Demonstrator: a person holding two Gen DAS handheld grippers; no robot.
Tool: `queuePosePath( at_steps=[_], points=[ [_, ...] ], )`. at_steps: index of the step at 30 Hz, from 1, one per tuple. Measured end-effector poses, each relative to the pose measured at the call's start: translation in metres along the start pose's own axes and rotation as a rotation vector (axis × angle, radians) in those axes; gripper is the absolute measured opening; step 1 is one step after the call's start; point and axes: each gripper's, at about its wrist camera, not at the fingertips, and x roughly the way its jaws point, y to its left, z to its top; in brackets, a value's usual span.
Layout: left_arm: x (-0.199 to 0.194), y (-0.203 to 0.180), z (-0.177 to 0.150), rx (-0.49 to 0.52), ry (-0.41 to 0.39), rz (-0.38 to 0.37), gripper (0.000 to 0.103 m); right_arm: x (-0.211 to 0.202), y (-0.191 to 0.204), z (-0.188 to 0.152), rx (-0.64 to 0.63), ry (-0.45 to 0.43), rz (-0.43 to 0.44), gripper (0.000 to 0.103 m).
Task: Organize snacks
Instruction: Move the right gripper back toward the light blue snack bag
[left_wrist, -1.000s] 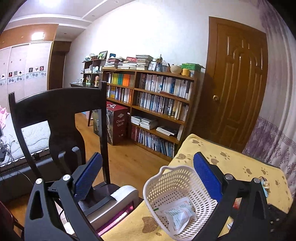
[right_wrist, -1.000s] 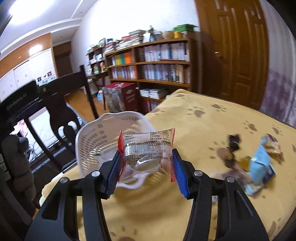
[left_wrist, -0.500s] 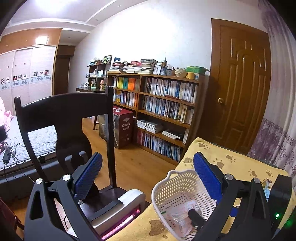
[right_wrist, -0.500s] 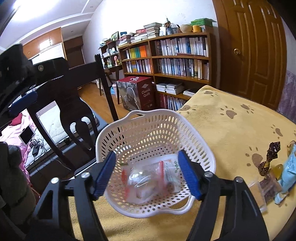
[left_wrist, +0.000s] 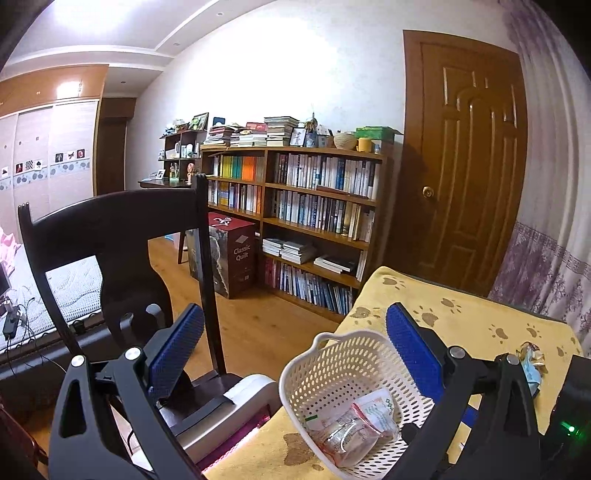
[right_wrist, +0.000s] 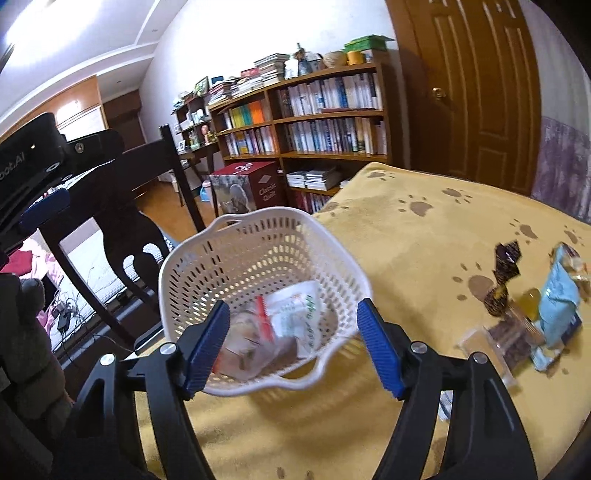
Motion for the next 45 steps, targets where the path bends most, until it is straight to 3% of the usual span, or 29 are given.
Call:
queuePosePath(
  at_steps=[9,25,36,45],
  points=[
    [-0.001,-0.009,-0.004,0.023,0.009,-0.027,0.1,-0.029,-0.039,-0.016,0.069,-0.031,-0.073,0.071],
    [-0.002,-0.051,-0.023,0.102,0.055,-0.124,0.1,-0.067,-0.18,-0.067,0.333,0.002,-0.301,0.071],
    [-0.003,-0.09,-0.044,0.196,0.091,-0.201,0.1,-0.064,-0.217,-0.071,0.39,0.021,-0.353,0.071],
    [0.008,-0.12,-0.07,0.26,0.16,-0.249,0.1,-0.066,-0.224,-0.048,0.38,-0.021,-0.354,0.071]
  ],
)
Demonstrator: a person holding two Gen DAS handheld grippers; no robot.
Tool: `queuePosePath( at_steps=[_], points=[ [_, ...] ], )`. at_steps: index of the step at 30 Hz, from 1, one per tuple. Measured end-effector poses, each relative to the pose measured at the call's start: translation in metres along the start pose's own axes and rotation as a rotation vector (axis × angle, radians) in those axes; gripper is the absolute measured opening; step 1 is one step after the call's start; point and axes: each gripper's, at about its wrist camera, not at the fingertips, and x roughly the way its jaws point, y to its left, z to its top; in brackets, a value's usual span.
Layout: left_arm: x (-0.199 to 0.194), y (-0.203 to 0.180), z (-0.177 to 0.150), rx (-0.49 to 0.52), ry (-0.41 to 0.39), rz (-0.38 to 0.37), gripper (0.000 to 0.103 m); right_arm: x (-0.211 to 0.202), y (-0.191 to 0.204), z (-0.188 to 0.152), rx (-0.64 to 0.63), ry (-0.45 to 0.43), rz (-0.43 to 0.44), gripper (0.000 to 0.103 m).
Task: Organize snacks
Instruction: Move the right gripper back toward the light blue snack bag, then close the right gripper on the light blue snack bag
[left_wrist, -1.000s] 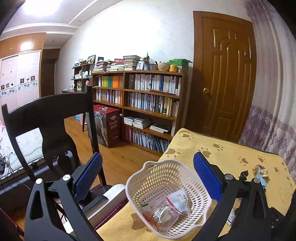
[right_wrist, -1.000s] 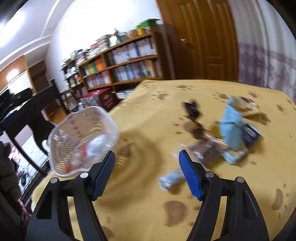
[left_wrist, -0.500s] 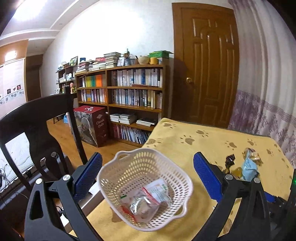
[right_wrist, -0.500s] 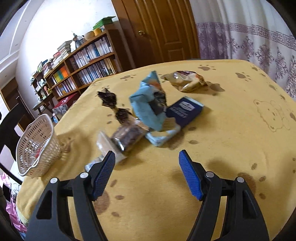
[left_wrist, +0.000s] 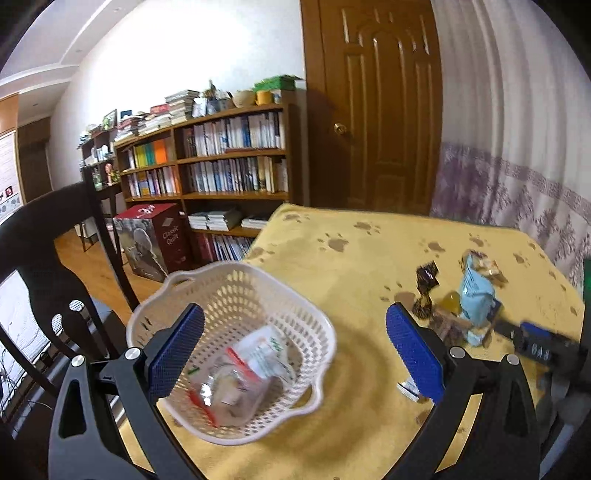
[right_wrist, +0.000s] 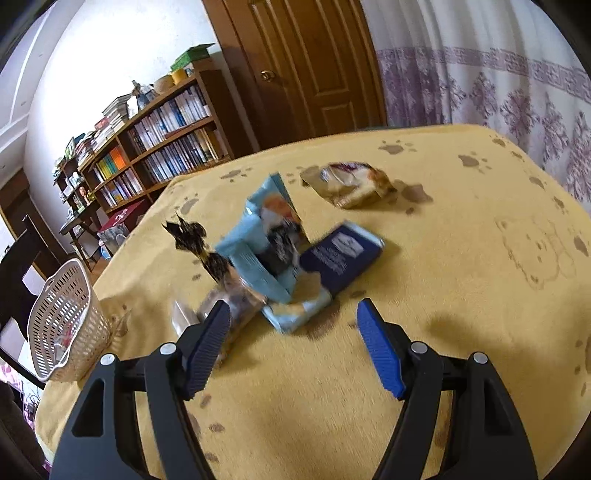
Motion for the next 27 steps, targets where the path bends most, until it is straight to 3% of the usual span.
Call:
queuePosePath(
  at_steps=[7,9,17,27],
  points=[
    [0.011,-0.026,-0.013,0.084,0.033,-0.03,0.1,0.02,0.026,0.023,-0.056,-0.006,0.03,0.069],
    [0.014,-0.033,-0.017,0.109,0.039,-0.04,0.1,0.027,0.03,0.027,-0.064,-0.003,0.023,0.063],
    [0.027,-0.047,-0.027,0.147,0.07,-0.081,0.1,0.063,0.033,0.039,-0.071,0.036,-0.029,0.054],
    [0.04,-0.07,-0.041,0.187,0.107,-0.17,0.1,0.053,0.025,0.035,-0.068,0.022,0.015,0.044]
  ],
)
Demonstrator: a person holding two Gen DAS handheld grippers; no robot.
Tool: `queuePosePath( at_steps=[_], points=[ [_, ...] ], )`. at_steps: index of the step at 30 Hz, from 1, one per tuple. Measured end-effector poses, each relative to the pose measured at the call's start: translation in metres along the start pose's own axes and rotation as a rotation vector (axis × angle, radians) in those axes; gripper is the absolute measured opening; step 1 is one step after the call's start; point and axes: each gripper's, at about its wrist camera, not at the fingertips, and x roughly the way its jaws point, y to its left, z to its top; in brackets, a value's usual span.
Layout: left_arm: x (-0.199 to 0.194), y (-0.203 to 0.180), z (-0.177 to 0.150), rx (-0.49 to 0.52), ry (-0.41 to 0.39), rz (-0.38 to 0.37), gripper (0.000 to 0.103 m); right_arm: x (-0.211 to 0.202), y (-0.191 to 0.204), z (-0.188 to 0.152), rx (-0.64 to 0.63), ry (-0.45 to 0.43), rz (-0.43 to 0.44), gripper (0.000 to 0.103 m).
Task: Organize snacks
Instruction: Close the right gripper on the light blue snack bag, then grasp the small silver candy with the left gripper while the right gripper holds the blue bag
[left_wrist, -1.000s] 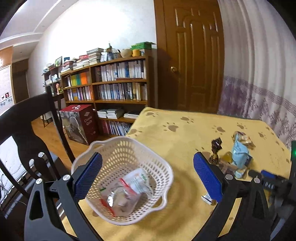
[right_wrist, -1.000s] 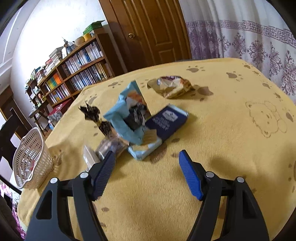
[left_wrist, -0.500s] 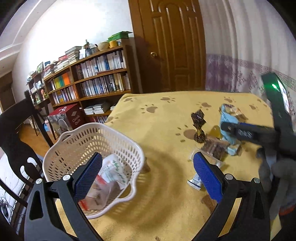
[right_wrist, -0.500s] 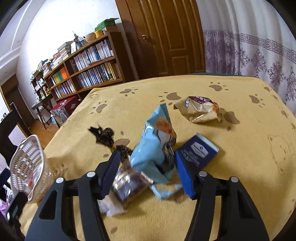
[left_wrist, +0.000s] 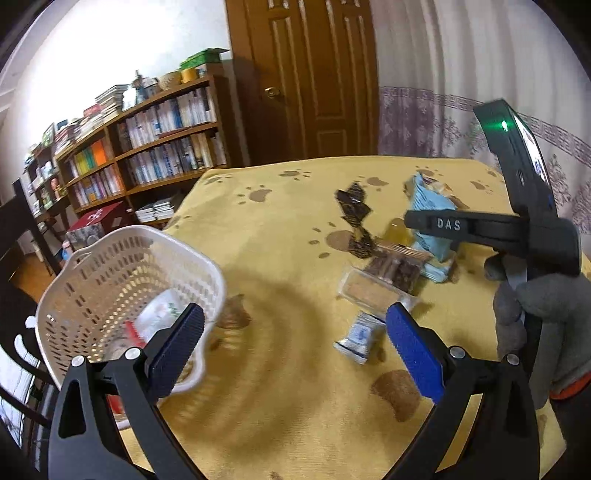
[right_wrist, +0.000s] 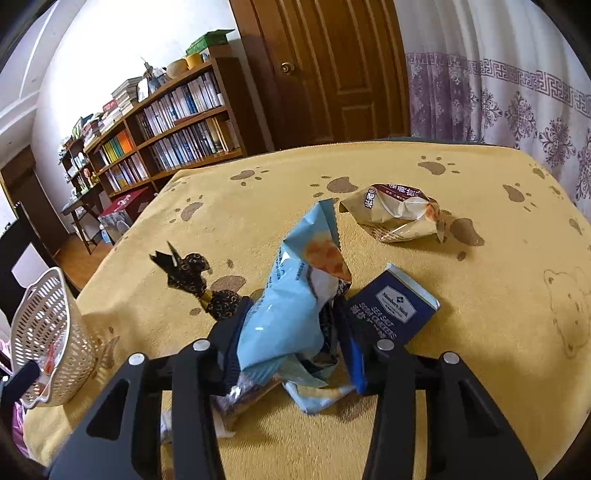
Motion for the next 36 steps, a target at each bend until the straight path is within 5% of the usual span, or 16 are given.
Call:
queuePosePath(
  at_steps=[11,20,26,31,36],
  points=[
    [0.018,-0.014,-0.011,0.016,0.023,-0.102,0.1,-0.044,-0.024,-0.018,0.067,-0.057,0.051,0.044],
    [0.036,-0.018,-0.013,0.026,0.061,-0.154,0.083,-0.066,-0.039,-0.032,0.112,-0.097,0.062,0.044],
    [0.04,-0.03,-0.007,0.069,0.072,-0.162,0.081,-0.064,-0.045,-0.037,0.126,-0.089,0.073,0.044],
    [0.051,-0.037,-0.007,0.094,0.11,-0.167,0.054,-0.06,-0.045,-0.041,0.13,-0.077,0.086,0.044],
    [0.069,-0.039,-0.012,0.087,0.16,-0.179,0.051,-0.06,-0.042,-0.044,0.114,-0.08,0.09,0.044]
  ],
)
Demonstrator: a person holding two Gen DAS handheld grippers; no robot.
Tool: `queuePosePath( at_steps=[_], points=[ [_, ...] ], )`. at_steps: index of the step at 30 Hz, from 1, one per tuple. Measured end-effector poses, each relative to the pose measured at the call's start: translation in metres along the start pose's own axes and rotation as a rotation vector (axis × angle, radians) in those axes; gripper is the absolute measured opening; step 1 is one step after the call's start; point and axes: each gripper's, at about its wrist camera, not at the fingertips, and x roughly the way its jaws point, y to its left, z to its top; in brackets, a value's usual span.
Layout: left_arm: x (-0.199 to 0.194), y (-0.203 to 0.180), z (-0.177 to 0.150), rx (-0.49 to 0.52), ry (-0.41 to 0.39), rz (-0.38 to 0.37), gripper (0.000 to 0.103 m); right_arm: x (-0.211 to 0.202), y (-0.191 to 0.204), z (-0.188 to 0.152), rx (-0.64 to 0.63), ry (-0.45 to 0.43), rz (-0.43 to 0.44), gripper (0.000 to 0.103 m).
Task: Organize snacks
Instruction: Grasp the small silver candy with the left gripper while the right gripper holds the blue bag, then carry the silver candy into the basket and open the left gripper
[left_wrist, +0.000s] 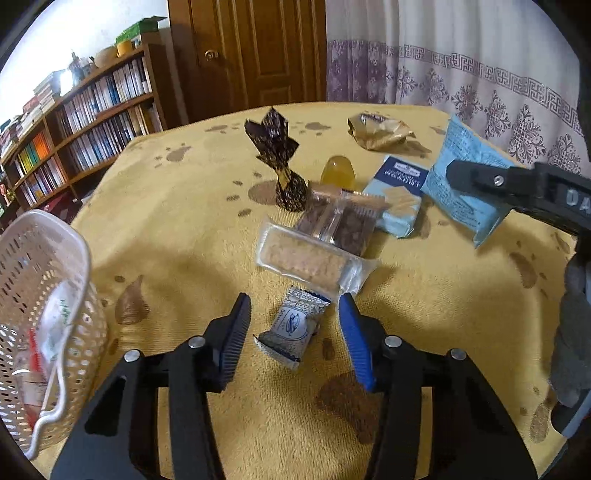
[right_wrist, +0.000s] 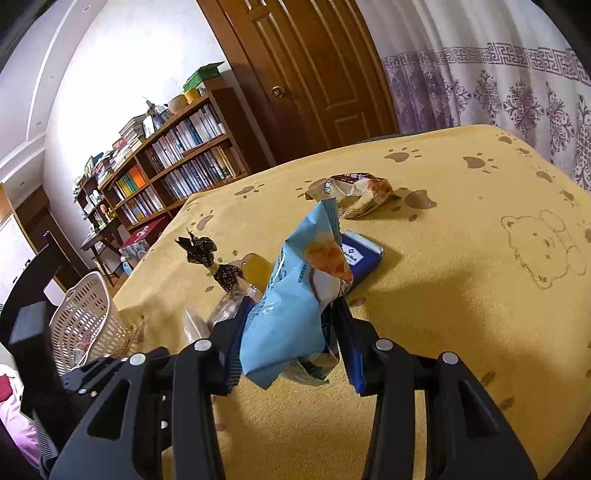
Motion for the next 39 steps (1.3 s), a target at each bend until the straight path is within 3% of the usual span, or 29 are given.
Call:
queuePosePath(
  at_steps=[5,10,15,30,39],
  points=[
    [0.004,0.0,-0.001,0.002,0.02,-0.016,0.05,0.0,0.0,-0.002,0.003,0.003,0.011,0.044],
    [0.004,-0.003,-0.006,0.004,0.033,-0.01,0.034,-0.001,-0.003,-0.001,0.011,0.003,0.016,0.044],
    [-0.003,-0.003,-0.01,-0.017,0.024,-0.02,0.026,-0.002,-0.005,-0.001,0.021,0.001,0.019,0.044],
    [-0.038,-0.001,-0.012,-0.054,-0.037,-0.007,0.024,-0.001,-0.009,-0.001,0.036,-0.001,0.016,0.044],
    [-0.006,-0.005,-0.015,-0.054,0.051,-0.018,0.026,-0.001,-0.009,-0.002,0.039,0.001,0.017,0.044]
  ],
)
